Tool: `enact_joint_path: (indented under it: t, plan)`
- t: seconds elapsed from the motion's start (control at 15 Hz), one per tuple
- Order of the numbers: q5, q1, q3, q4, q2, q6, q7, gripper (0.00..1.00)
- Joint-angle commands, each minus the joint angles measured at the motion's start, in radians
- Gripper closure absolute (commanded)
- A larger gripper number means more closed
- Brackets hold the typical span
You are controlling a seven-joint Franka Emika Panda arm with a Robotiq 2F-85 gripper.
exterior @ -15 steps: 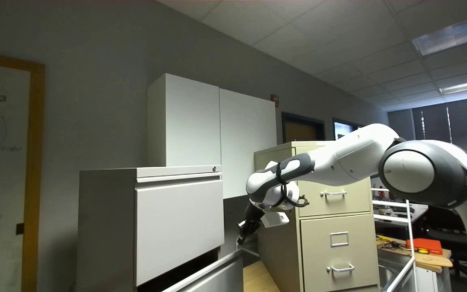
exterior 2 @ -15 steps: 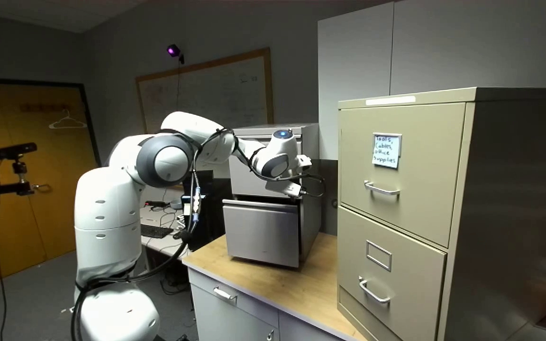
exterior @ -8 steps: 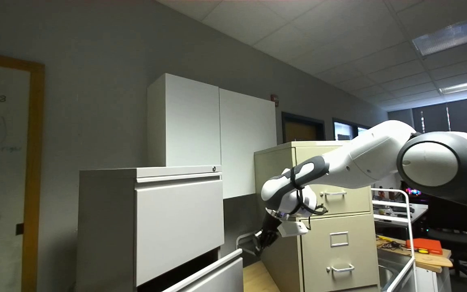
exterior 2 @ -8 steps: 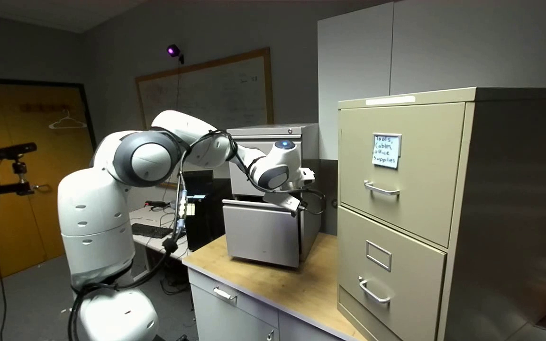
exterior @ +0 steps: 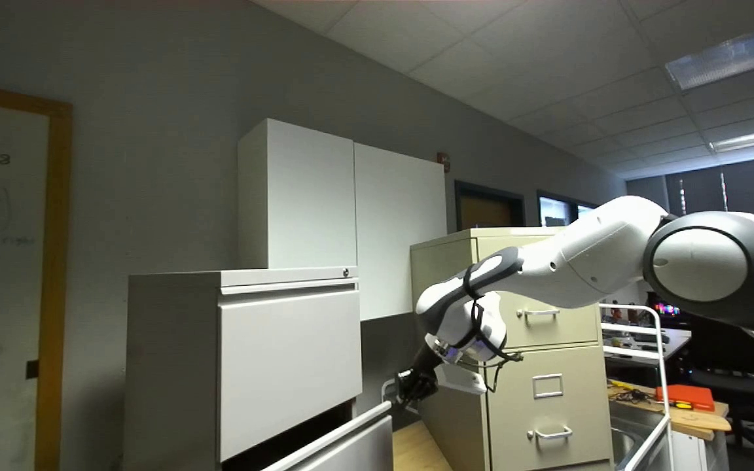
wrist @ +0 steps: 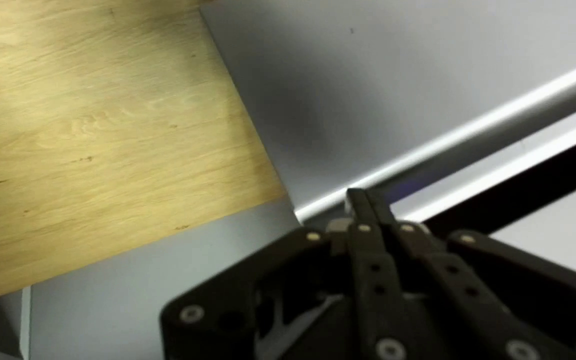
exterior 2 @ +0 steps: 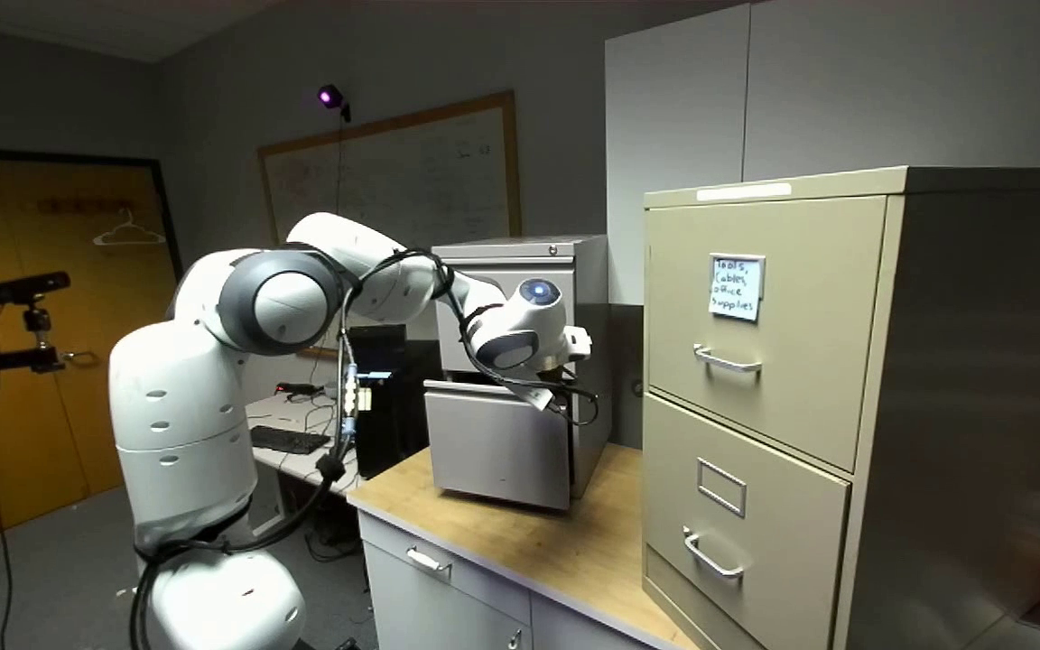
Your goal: Close the bottom drawer
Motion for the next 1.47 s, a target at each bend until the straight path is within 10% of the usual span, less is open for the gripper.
enact_joint_path:
  t: [0.0,1.4]
  plan:
    - [0.104,0.012,0.006,0.061,0.042,0.019,-0.040,1.00]
    - [0.107,-0.010,0.063,0.402,0.325,-0.051,0.012,1.00]
